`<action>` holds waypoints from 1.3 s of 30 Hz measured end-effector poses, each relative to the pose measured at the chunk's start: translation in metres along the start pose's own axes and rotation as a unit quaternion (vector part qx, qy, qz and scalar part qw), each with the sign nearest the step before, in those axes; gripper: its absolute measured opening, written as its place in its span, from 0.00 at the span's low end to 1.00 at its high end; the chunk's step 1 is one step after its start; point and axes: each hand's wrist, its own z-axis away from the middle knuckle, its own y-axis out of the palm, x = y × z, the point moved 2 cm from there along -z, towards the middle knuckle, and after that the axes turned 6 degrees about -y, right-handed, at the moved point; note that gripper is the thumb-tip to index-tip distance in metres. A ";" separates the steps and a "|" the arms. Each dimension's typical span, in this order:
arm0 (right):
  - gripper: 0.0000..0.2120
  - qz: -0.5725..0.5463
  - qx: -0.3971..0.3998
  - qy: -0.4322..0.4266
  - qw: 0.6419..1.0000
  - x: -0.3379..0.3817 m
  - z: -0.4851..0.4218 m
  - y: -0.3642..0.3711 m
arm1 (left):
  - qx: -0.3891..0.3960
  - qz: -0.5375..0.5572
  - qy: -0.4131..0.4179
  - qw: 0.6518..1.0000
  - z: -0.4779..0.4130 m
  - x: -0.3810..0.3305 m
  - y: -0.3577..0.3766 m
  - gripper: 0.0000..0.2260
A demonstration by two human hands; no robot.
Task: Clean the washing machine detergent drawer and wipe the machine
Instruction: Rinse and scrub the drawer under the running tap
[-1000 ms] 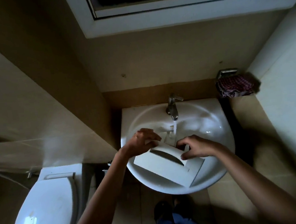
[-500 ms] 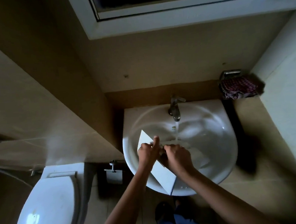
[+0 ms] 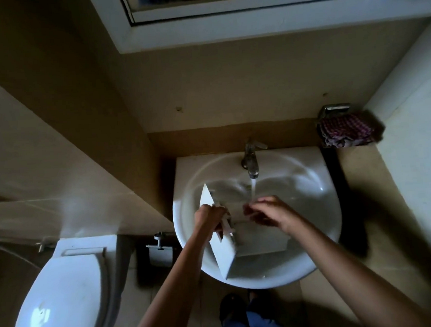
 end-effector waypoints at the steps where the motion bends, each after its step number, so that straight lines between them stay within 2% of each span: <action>1: 0.09 -0.084 -0.035 0.027 0.996 -0.003 -0.013 -0.011 | 0.000 -0.007 -0.001 1.000 -0.004 0.000 -0.001 0.09; 3: 0.11 -0.267 -0.073 0.060 0.959 -0.006 -0.036 -0.024 | -0.004 -0.032 0.011 0.999 -0.005 -0.005 -0.005 0.06; 5: 0.13 -0.384 -0.088 0.054 0.918 -0.006 -0.054 -0.029 | 0.001 -0.039 0.026 0.999 -0.010 -0.010 -0.006 0.06; 7: 0.14 -0.419 -0.086 0.035 0.903 -0.003 -0.064 -0.029 | 0.017 -0.038 0.042 0.998 -0.015 -0.011 -0.006 0.07; 10: 0.13 -0.446 -0.075 0.025 0.892 0.001 -0.073 -0.023 | 0.046 -0.045 0.049 0.997 -0.021 -0.011 -0.004 0.19; 11: 0.12 -0.454 -0.072 0.027 0.887 0.001 -0.076 -0.020 | 0.054 -0.046 0.044 0.996 -0.024 -0.009 -0.003 0.20; 16: 0.12 -0.517 -0.065 0.039 0.852 -0.002 -0.088 -0.004 | 0.072 -0.031 0.037 0.996 -0.027 -0.006 -0.001 0.08; 19: 0.10 -0.493 -0.103 0.048 0.862 -0.007 -0.094 -0.005 | 0.090 -0.018 0.039 0.995 -0.031 -0.004 -0.001 0.04; 23: 0.09 -0.483 -0.124 0.049 0.865 -0.008 -0.095 -0.009 | 0.105 -0.056 0.065 0.991 -0.040 -0.001 0.005 0.16; 25: 0.09 -0.470 -0.103 0.045 0.875 -0.006 -0.093 -0.007 | 0.100 -0.080 0.078 0.989 -0.040 -0.001 0.009 0.19; 26: 0.09 -0.444 -0.077 0.044 0.892 -0.006 -0.093 -0.005 | 0.101 -0.084 0.081 0.988 -0.041 -0.001 0.011 0.20; 29: 0.13 -0.217 0.057 0.047 0.973 -0.005 -0.085 0.004 | 0.100 -0.070 0.090 0.988 -0.046 0.003 0.016 0.25; 30: 0.13 -0.151 0.081 0.044 0.984 -0.004 -0.082 0.006 | 0.101 -0.062 0.095 0.988 -0.044 0.003 0.016 0.25; 31: 0.12 -0.119 0.071 0.039 0.990 -0.001 -0.081 0.005 | 0.105 -0.054 0.096 0.988 -0.045 0.003 0.016 0.24; 33: 0.10 -0.160 -0.009 0.021 0.987 0.004 -0.083 -0.001 | 0.119 -0.051 0.089 0.988 -0.044 0.002 0.016 0.24; 35: 0.08 -0.306 -0.071 0.029 0.949 0.007 -0.085 -0.009 | 0.124 -0.060 0.079 0.987 -0.045 0.002 0.016 0.24; 37: 0.09 -0.394 -0.087 0.041 0.914 0.006 -0.088 -0.012 | 0.131 -0.054 0.074 0.987 -0.048 0.003 0.014 0.25; 39: 0.10 -0.422 -0.099 0.038 0.900 0.005 -0.090 -0.012 | 0.135 -0.053 0.077 0.986 -0.054 0.009 0.010 0.30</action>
